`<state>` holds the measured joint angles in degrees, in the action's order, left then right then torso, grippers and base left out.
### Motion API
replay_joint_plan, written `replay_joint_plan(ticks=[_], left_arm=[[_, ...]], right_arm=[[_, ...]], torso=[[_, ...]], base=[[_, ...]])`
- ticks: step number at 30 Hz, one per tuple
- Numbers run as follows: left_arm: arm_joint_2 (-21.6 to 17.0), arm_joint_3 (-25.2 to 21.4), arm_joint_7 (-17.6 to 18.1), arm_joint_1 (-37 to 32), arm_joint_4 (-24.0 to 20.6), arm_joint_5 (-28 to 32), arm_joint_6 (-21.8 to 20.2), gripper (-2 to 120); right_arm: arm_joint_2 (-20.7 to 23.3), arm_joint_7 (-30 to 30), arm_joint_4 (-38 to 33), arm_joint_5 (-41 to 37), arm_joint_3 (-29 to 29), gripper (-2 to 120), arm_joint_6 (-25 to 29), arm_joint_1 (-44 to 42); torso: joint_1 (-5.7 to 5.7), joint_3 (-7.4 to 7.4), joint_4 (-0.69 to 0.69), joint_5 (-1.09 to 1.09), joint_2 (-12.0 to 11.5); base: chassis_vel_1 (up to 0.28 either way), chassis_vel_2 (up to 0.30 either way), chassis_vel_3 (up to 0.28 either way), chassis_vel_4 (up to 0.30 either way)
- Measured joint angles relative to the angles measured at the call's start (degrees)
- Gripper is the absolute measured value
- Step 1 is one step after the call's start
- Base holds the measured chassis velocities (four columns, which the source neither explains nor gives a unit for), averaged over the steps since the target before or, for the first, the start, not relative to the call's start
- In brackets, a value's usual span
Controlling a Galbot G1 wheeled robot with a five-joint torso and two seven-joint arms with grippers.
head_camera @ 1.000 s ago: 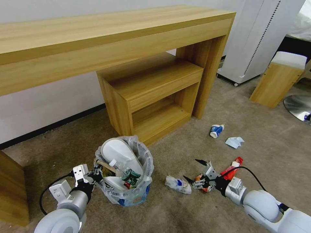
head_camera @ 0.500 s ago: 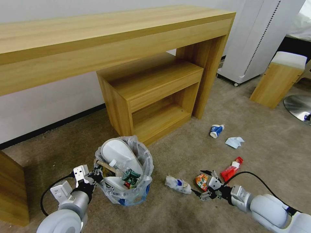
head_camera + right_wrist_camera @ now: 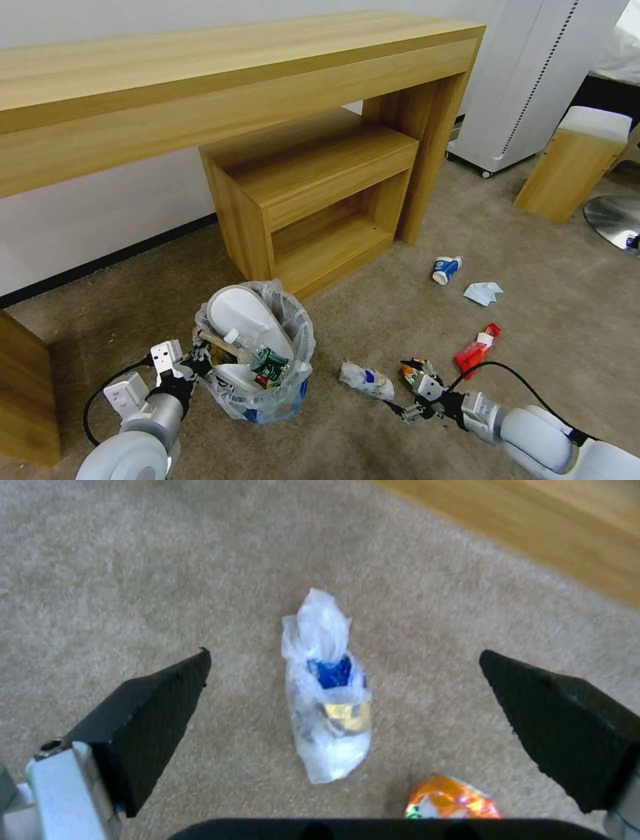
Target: Pick up the trash bin and place the garbage on the floor into it.
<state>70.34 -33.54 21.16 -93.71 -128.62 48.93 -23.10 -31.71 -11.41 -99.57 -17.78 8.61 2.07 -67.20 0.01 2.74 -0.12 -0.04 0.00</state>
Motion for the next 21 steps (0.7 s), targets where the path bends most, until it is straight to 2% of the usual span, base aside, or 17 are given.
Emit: replay_joint_plan(ticks=[21], left_arm=[[-0.49, -0.12, 0.32, 1.21, -0.71, 1.55, -0.18, 2]], right_arm=[[-7.0, 2.66, 12.35, 1.37, 4.53, 100, 0.25, 3.31]], torso=[[0.0, 0.0, 0.0, -0.01, 0.0]], base=[[0.0, 0.0, 0.0, 0.0]])
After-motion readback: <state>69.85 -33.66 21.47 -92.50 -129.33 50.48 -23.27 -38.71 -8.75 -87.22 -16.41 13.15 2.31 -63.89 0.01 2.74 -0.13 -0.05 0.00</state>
